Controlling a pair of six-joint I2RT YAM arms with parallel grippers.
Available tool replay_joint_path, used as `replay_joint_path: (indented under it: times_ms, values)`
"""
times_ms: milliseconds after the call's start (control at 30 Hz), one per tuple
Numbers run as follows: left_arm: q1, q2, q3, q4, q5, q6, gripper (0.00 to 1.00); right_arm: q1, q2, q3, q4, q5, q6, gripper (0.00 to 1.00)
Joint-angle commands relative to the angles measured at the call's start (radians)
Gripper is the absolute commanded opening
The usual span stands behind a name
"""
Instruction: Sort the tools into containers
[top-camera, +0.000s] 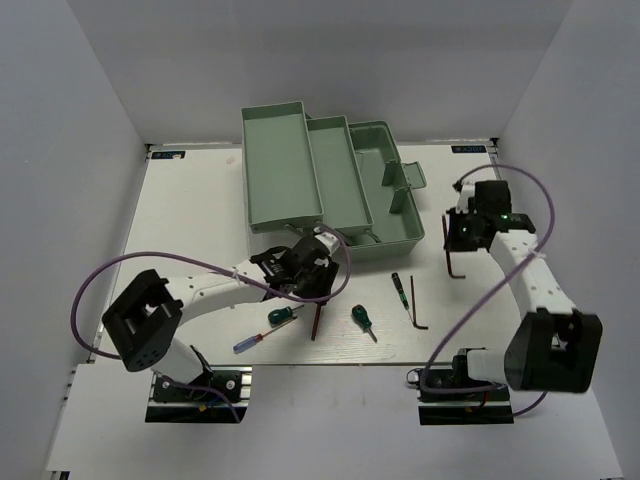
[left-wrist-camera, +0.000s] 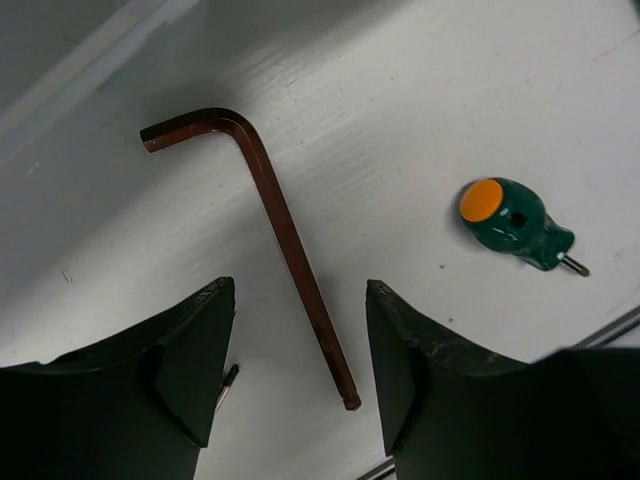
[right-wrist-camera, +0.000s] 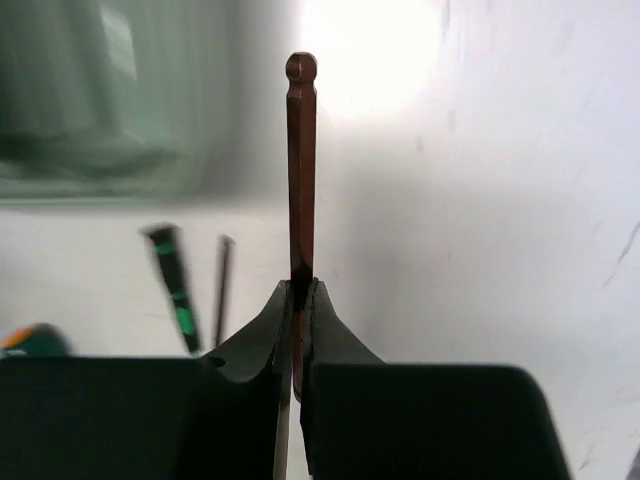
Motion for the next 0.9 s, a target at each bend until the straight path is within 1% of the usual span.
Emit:
replay_joint_path:
  times_ms: [0,67,100,167,200,233,267,300,367,400,433,500,533,567,600,633,667,767,800,833,867]
  values:
    - [-0.009,0.037,0.045,0.028,-0.058,0.008,0.66,0.004,-0.109,0.159,-0.017,-0.196,-0.098,0.00]
    - [-0.018,0.062,0.056,0.028,-0.069,0.008,0.66,0.004,-0.114,0.208,-0.005,-0.280,-0.098,0.00]
    - [-0.018,0.074,0.067,0.028,-0.095,0.008,0.66,0.007,-0.102,0.238,0.034,-0.366,-0.088,0.00]
    - [-0.018,0.105,0.067,0.028,-0.095,0.008,0.66,0.030,-0.048,0.289,0.056,-0.437,-0.045,0.00]
    - [-0.018,0.114,0.067,0.039,-0.104,0.008,0.65,0.047,0.031,0.330,0.064,-0.490,-0.038,0.00]
    - [-0.028,0.129,0.067,0.039,-0.104,0.008,0.65,0.079,0.085,0.366,0.072,-0.506,-0.002,0.00]
    - [-0.028,0.129,0.067,0.039,-0.118,-0.003,0.65,0.080,0.085,0.384,0.088,-0.506,0.004,0.00]
    - [-0.028,0.140,0.067,0.039,-0.118,-0.003,0.65,0.099,0.174,0.418,0.092,-0.504,0.006,0.00]
    - [-0.037,0.149,0.067,0.051,-0.138,-0.021,0.63,0.130,0.228,0.455,0.125,-0.489,0.035,0.00]
    - [-0.037,0.149,0.067,0.051,-0.138,-0.022,0.63,0.136,0.307,0.484,0.128,-0.480,0.040,0.00]
    - [-0.037,0.163,0.067,0.051,-0.138,-0.031,0.63,0.152,0.331,0.516,0.130,-0.466,0.066,0.13]
    - [-0.048,0.175,0.067,0.061,-0.167,-0.041,0.62,0.159,0.397,0.552,0.132,-0.468,0.101,0.28]
    - [-0.048,0.190,0.067,0.061,-0.167,-0.052,0.58,0.165,0.429,0.611,0.113,-0.472,0.103,0.37]
    - [-0.060,0.191,0.079,0.049,-0.193,-0.063,0.56,0.164,0.440,0.624,0.104,-0.477,0.110,0.52]
    - [-0.069,0.206,0.079,0.039,-0.193,-0.063,0.54,0.164,0.438,0.630,0.108,-0.478,0.109,0.56]
    - [-0.069,0.206,0.079,0.030,-0.204,-0.063,0.49,0.169,0.416,0.631,0.113,-0.474,0.110,0.59]
    - [-0.080,0.217,0.088,0.018,-0.218,-0.072,0.47,0.164,0.409,0.627,0.116,-0.472,0.100,0.61]
    - [-0.100,0.246,0.088,0.007,-0.237,-0.081,0.40,0.146,0.374,0.613,0.089,-0.469,0.092,0.61]
    - [-0.109,0.264,0.088,-0.007,-0.238,-0.081,0.38,0.141,0.362,0.584,0.089,-0.466,0.092,0.63]
    - [-0.109,0.264,0.088,-0.019,-0.250,-0.081,0.34,0.138,0.339,0.567,0.092,-0.469,0.092,0.63]
    - [-0.120,0.279,0.088,-0.019,-0.250,-0.081,0.28,0.127,0.310,0.552,0.090,-0.474,0.097,0.63]
